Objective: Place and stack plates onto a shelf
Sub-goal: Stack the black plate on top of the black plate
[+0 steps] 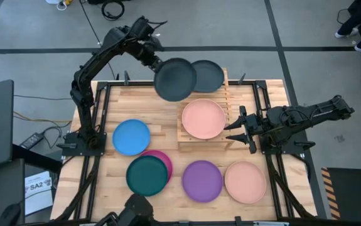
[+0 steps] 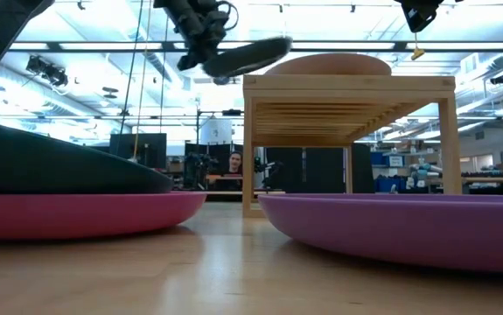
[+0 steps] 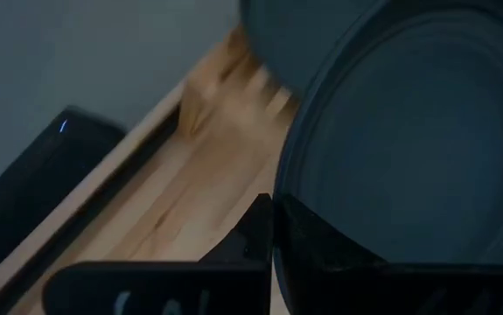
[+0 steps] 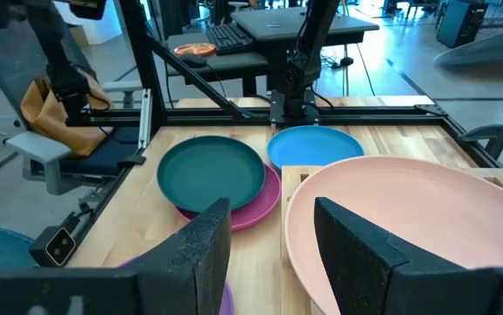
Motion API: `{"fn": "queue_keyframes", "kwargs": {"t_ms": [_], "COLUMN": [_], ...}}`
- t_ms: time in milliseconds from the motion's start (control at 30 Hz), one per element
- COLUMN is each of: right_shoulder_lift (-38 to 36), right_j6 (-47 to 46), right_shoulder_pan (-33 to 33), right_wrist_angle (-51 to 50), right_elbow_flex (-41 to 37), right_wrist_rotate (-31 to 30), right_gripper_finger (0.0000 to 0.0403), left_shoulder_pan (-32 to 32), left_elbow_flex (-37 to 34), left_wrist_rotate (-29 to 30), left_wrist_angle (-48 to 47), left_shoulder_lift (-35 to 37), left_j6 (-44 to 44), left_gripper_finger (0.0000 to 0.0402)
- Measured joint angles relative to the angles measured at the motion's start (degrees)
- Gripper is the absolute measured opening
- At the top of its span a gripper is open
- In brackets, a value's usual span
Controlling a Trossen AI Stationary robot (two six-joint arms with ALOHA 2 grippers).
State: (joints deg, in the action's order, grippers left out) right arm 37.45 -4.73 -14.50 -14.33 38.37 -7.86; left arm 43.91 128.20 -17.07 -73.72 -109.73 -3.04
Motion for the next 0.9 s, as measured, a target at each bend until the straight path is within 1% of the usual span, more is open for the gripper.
{"fn": "queue_keyframes", "kwargs": {"t_ms": [100, 267, 400, 600, 900], "right_shoulder_lift": [0.0, 0.0, 0.0, 0.0, 0.0], "right_j6": [0.0, 0.0, 0.0, 0.0, 0.0], "right_shoulder_pan": [0.0, 0.0, 0.0, 0.0, 0.0], "right_wrist_angle": [0.0, 0.0, 0.0, 0.0, 0.1], "right_elbow_flex": [0.0, 0.0, 0.0, 0.0, 0.0], "right_wrist_rotate": [0.0, 0.0, 0.0, 0.0, 0.0], "right_gripper_finger": [0.0171, 0.0171, 0.0171, 0.0171, 0.0171], "left_shoulder_pan": [-0.5, -1.3, -2.1, -3.7, -4.3], "left_elbow_flex": [0.0, 0.0, 0.0, 0.0, 0.0], "left_wrist_rotate": [-1.2, -1.2, -1.0, 0.2, 0.0], "left_wrist_angle": [5.6, 13.9, 18.8, 22.5, 25.4], "left_shoulder_lift": [0.0, 0.0, 0.0, -1.9, -9.6], "left_j6": [-4.6, -11.6, -14.7, -16.2, -19.3], "left_gripper_finger": [0.0013, 0.0013, 0.0013, 0.0013, 0.0013]}}
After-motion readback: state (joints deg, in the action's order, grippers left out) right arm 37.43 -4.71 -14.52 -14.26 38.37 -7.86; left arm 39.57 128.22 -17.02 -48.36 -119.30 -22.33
